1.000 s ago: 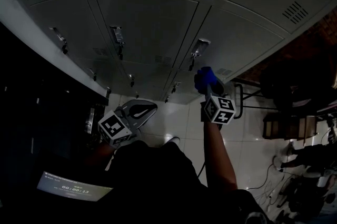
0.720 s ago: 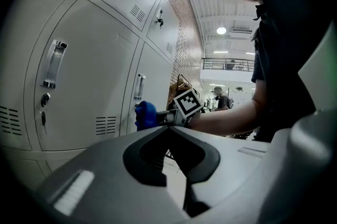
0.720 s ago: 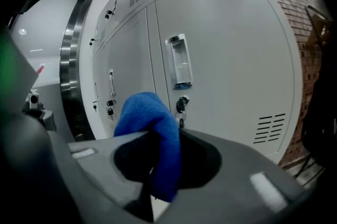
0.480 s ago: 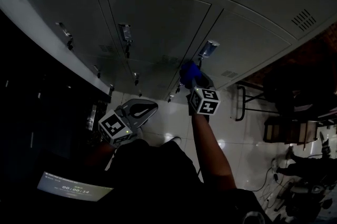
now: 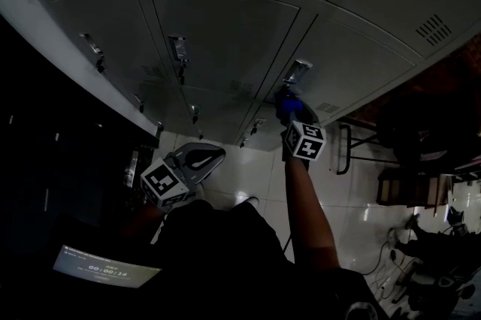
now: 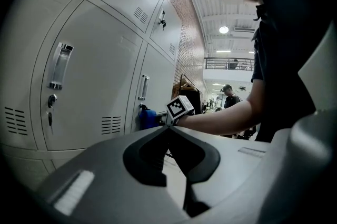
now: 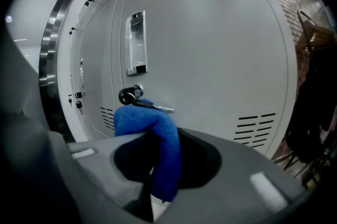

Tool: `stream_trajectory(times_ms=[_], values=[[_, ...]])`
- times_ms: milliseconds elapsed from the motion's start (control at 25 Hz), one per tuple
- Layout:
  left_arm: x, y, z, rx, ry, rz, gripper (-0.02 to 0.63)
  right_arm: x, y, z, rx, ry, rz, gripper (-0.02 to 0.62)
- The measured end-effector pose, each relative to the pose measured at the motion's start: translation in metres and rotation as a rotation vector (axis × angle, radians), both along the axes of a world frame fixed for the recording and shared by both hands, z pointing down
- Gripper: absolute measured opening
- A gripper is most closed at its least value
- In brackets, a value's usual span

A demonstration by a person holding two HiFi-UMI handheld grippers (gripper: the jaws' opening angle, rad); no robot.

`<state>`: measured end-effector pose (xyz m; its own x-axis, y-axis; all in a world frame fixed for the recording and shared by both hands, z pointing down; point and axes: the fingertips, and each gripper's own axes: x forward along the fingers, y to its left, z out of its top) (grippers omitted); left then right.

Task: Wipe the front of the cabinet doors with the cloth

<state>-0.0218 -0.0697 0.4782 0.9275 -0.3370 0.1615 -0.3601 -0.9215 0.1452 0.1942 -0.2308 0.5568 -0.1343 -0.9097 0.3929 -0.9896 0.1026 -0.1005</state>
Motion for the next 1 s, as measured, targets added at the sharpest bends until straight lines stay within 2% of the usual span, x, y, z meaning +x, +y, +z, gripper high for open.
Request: stream_trajectory(times_ms=[400, 680, 880, 1000], values=[[0.022, 0.003, -0.001, 0.003, -0.012, 0.026, -0.003, 0.098, 0.019, 0.015, -0.03, -0.028, 0.143, 0.069], [0.033, 0.006, 0.005, 0.002, -0.024, 0.043, -0.003, 0.16, 0.033, 0.018, -0.039, 0.024, 0.236, 0.069], [0.038, 0.006, 0.004, 0.005, -0.023, 0.053, -0.003, 0.199, 0.043, 0.023, -0.048, 0.01, 0.313, 0.069], [0.039, 0.007, 0.004, 0.003, -0.029, 0.047, -0.003, 0.206, 0.046, 0.021, -0.041, 0.009, 0.317, 0.069]])
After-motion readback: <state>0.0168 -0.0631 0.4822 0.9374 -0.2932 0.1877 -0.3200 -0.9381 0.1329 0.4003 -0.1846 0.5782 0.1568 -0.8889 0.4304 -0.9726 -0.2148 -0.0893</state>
